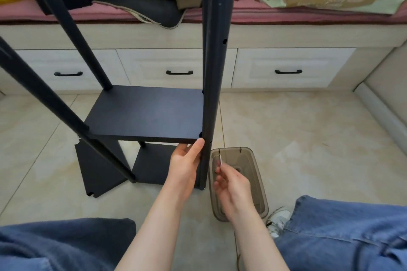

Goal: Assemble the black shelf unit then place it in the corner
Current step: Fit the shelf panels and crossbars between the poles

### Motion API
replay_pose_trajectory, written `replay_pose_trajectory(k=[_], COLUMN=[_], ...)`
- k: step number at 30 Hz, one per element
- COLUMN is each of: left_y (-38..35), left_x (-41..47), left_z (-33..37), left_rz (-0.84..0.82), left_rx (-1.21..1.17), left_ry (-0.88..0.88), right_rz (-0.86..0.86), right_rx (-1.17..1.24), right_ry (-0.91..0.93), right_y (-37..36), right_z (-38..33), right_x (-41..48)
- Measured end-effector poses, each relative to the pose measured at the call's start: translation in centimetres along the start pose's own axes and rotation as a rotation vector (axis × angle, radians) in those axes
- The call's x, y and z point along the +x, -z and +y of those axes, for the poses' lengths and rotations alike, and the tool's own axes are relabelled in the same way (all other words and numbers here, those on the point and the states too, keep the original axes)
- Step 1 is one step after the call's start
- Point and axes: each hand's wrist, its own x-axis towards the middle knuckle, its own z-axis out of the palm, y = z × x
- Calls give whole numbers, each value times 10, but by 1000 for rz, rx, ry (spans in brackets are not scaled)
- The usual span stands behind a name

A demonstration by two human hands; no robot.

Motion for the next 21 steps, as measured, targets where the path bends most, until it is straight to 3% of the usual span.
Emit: replay_pose_trajectory(k=[11,21], left_y=[0,3], left_x=[-10,-10], left_z=[9,9], left_rz=[21,-22], left_rx=[-13,15], left_ry=[67,52], right_rz=[-54,-82], right_rx=[-434,-472], right_ry=[491,617], right_y=[-15,-18], right_z=[-12,-20], right_x=[-56,-50])
